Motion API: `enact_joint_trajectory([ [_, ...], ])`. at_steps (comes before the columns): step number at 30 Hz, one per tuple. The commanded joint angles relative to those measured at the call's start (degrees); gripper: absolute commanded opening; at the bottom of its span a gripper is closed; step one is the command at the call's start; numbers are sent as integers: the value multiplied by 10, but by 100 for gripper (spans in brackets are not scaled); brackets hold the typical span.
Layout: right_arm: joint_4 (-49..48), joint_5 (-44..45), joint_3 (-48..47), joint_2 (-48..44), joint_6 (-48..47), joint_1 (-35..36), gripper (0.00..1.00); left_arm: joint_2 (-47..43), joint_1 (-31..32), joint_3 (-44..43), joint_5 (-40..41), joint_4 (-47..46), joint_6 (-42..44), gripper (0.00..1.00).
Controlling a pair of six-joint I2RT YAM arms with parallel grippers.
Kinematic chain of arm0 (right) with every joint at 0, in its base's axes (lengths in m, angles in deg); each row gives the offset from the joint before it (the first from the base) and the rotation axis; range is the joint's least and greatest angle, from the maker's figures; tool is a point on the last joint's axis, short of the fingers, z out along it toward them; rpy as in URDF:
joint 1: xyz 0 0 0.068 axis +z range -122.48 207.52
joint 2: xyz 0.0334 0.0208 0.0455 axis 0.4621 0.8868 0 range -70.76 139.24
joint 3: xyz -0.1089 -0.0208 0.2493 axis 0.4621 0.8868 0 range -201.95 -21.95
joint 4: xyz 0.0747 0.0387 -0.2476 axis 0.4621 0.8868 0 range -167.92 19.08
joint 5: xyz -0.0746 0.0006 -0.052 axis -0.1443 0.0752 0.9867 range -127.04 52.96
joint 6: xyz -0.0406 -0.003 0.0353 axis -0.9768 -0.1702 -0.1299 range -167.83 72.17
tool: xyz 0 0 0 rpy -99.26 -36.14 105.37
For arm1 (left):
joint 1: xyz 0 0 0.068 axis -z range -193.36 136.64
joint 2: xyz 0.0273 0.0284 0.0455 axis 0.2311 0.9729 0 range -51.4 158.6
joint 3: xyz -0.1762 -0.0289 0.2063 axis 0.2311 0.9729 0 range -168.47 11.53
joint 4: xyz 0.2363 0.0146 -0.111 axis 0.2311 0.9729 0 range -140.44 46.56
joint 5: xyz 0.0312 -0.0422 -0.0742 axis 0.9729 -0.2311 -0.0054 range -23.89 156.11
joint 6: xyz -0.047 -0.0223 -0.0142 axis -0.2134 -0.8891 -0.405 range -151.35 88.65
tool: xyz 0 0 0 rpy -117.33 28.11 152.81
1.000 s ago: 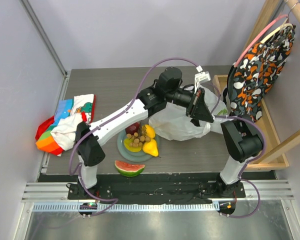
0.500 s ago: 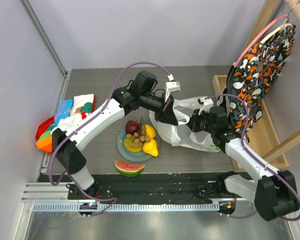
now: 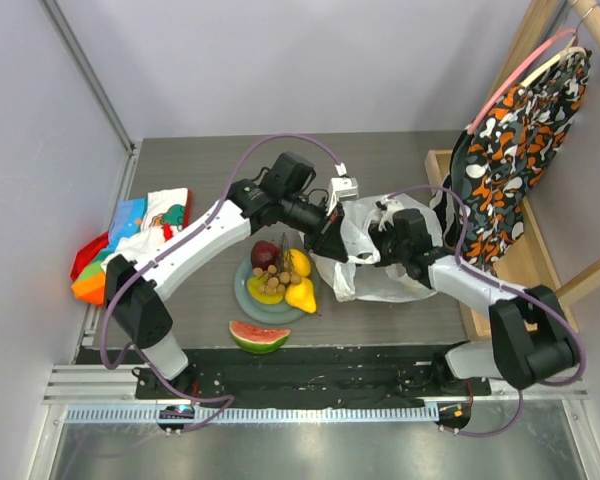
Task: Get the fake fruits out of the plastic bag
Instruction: Take out the fake fruit from the plastic bag.
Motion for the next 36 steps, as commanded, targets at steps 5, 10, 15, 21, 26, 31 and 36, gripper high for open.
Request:
enact_joint_trajectory([
  [5, -143, 77, -83, 131, 66, 25, 99, 19, 15, -27, -46, -27, -28, 0],
  [10, -197, 112, -176, 266, 48, 60, 98, 37, 34, -36, -58, -78, -81, 0],
  [15, -167, 141, -290, 355, 39, 65, 55, 48, 49, -66, -39, -98, -92, 0],
  [21, -115, 98, -276, 285, -1, 45, 1, 58, 42, -95, -15, -84, -93, 0],
  [26, -14, 31, -189, 94, -45, -11, 1, 34, -4, -92, -4, -67, -82, 0],
  [31, 87, 1, -112, -108, -106, -24, 1, 29, -38, -103, -6, -8, -18, 0],
  [36, 135, 8, -75, -181, -94, -25, 1, 41, -38, -105, -25, 2, -19, 0],
])
